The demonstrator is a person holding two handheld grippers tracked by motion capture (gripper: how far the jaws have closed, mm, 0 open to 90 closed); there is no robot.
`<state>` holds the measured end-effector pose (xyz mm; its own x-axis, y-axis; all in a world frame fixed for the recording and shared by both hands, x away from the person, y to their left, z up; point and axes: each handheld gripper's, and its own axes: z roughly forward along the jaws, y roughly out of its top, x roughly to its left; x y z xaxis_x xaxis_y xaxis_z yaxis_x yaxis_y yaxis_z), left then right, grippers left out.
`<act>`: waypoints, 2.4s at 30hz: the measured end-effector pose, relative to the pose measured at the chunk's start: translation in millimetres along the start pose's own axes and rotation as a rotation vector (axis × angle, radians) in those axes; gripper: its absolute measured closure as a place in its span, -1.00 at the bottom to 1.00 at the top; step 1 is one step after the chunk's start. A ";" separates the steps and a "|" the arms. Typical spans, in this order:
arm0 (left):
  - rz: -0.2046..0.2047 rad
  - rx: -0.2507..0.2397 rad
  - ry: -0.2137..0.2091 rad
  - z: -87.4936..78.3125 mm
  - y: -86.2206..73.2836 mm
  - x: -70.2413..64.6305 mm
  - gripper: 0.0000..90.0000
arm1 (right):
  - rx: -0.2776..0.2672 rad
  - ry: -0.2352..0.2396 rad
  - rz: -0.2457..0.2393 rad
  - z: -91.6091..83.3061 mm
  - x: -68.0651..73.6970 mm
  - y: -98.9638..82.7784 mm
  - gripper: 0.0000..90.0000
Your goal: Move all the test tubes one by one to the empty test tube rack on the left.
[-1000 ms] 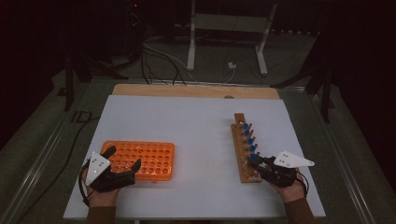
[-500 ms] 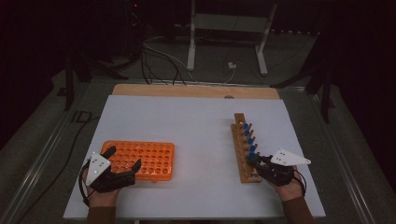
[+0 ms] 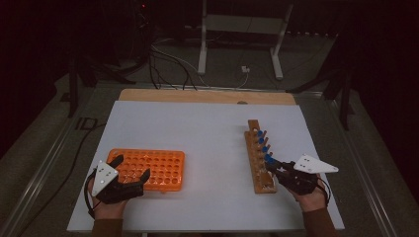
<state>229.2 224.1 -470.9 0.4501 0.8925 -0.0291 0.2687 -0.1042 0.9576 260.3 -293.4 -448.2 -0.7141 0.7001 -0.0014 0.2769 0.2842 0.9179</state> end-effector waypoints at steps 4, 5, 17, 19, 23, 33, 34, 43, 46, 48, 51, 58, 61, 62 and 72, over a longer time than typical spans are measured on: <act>-0.012 -0.005 -0.014 0.6 0.7 -1.9 -0.97 | -0.013 -0.001 -0.001 -3.8 -0.6 7.4 0.72; -0.012 -0.005 -0.014 0.6 0.7 -1.9 -0.97 | -0.015 -0.002 -0.001 -4.8 -0.7 9.5 0.72; 0.011 -0.021 -0.086 4.0 25.9 -25.2 -0.97 | -0.014 0.009 -0.020 -12.6 4.0 38.4 0.72; 0.031 -0.029 -0.098 4.7 34.7 -33.4 -0.97 | -0.024 0.023 -0.021 -13.8 5.4 43.7 0.72; 0.055 -0.029 -0.124 10.2 44.7 -45.4 -0.97 | -0.042 0.044 -0.022 -13.8 9.8 53.1 0.72; 0.102 -0.007 -0.214 43.9 60.9 -80.2 -0.97 | -0.038 0.132 -0.006 15.1 22.5 63.6 0.72; 0.105 -0.003 -0.223 48.2 61.0 -84.4 -0.97 | -0.033 0.135 -0.007 18.3 24.1 64.1 0.72; 0.103 0.040 -0.304 82.9 57.4 -120.1 -0.95 | 0.003 0.156 0.010 33.1 33.4 62.7 0.72; 0.090 0.059 -0.328 91.7 55.8 -131.5 -0.92 | 0.006 0.158 0.020 35.2 34.9 61.6 0.71; 0.091 0.063 -0.338 94.3 55.6 -135.6 -0.91 | 0.011 0.158 0.024 36.8 35.9 60.6 0.71; 0.111 0.076 -0.359 100.5 56.0 -148.7 -0.89 | 0.012 0.155 0.029 39.4 38.0 59.3 0.71; 0.157 0.083 -0.369 111.7 54.3 -176.4 -0.45 | 0.015 0.150 0.049 43.3 41.1 58.0 0.71; 0.171 0.081 -0.384 113.3 53.3 -181.1 -0.01 | 0.015 0.152 0.058 43.5 42.1 57.5 0.71; 0.173 0.084 -0.390 114.4 53.0 -183.5 0.06 | 0.014 0.152 0.058 43.8 42.6 57.5 0.71; 0.140 0.092 -0.414 123.5 55.0 -192.5 0.46 | 0.019 0.160 0.060 45.7 45.3 57.2 0.71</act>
<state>262.5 -7.6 -448.0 0.7856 0.6179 -0.0310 0.2467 -0.2669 0.9316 273.2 -215.5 -413.8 -0.7889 0.6033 0.1174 0.3330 0.2590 0.9067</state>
